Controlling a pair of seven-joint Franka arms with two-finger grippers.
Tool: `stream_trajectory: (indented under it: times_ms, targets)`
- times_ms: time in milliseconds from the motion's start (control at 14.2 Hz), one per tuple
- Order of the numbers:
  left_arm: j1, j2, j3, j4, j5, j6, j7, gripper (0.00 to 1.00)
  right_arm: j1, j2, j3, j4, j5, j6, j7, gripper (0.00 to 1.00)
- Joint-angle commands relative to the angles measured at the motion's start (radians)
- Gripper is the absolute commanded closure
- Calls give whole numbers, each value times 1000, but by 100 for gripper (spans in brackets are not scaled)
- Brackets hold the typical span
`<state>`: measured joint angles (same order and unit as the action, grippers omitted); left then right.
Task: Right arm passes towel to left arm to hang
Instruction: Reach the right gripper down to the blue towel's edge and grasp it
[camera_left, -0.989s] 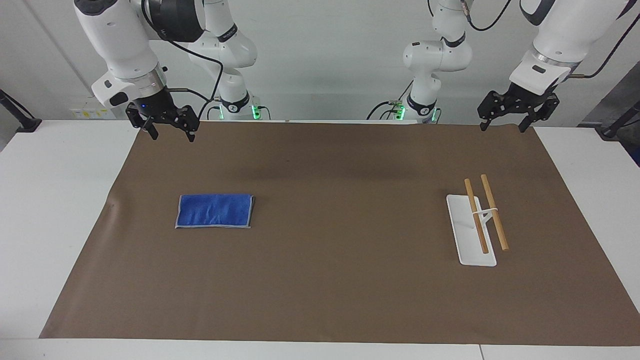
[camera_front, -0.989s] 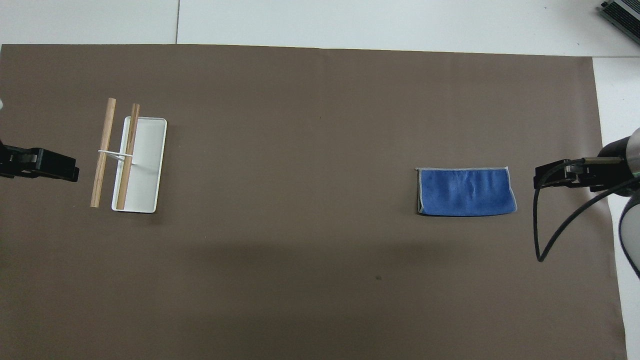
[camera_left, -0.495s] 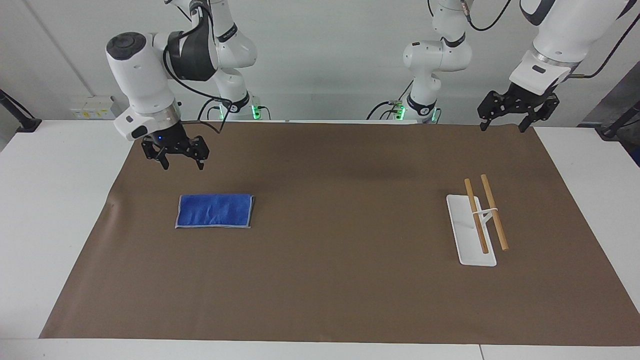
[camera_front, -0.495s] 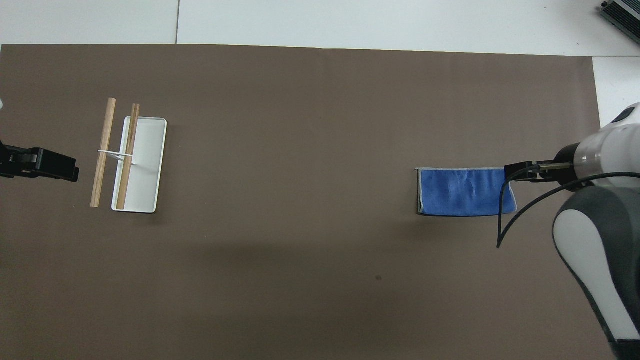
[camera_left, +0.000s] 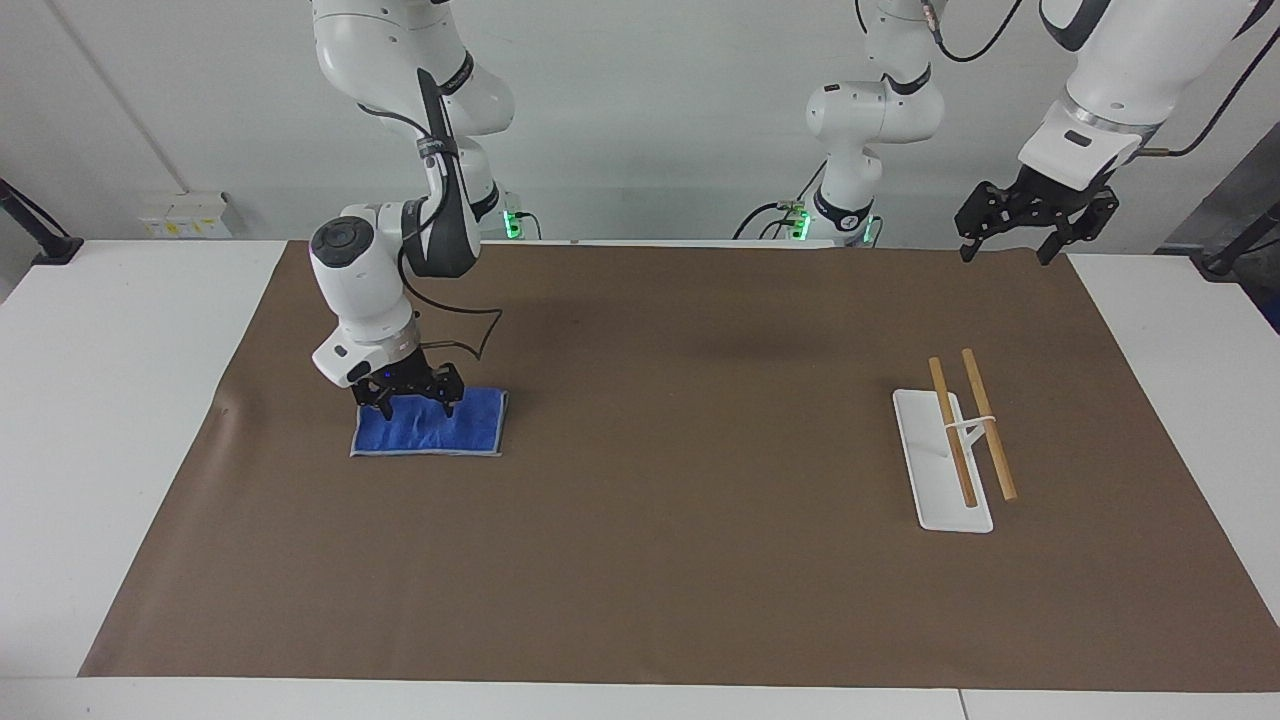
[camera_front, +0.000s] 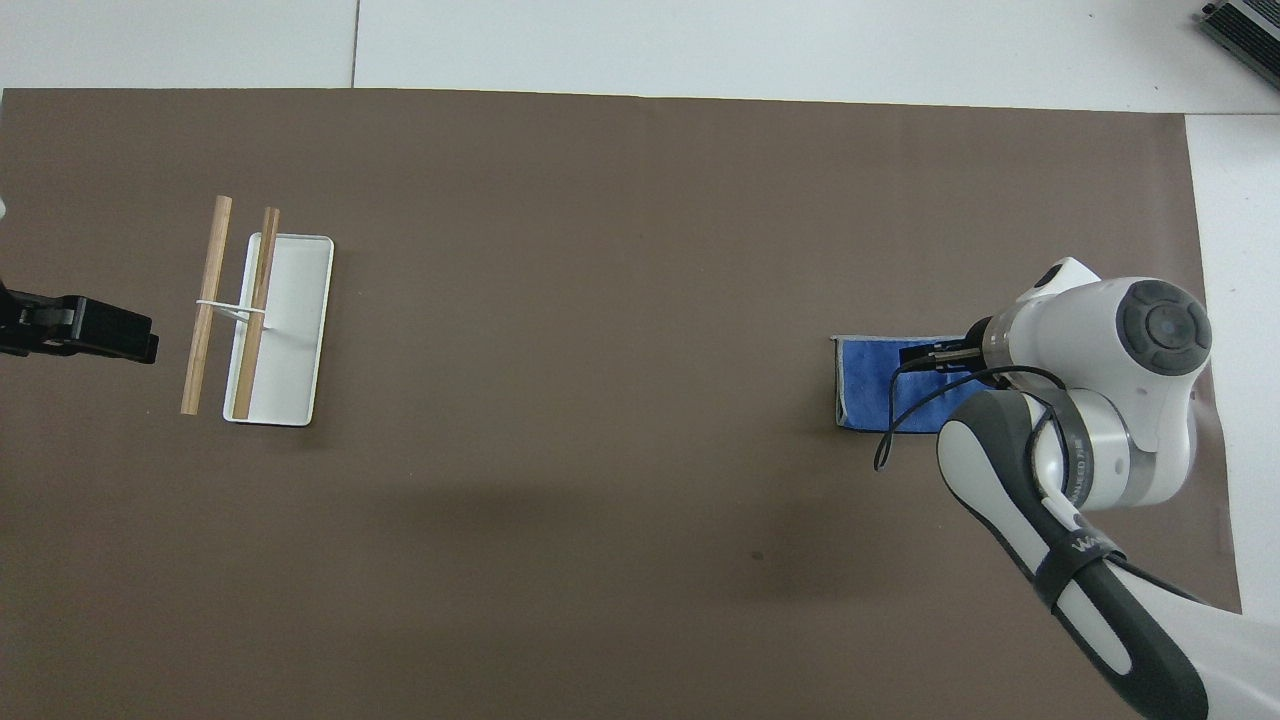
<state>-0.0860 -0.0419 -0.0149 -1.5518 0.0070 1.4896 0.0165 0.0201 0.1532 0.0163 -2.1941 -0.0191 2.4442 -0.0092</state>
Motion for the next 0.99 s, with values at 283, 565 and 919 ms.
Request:
stream_trajectory:
  times_ms: [283,565,919]
  targets:
    - [3,-29,1,-31,-12,-3,-10,0,-8,29,1,-62,10,114,-23,0]
    - [3,-29,1,-31,-12,-5,-10,0,-6,40,1,-73,10,142,-21,0]
    - [3,-29,1,-31,-12,-3,-10,0,-6,40,1,-84,10,153,-25,0]
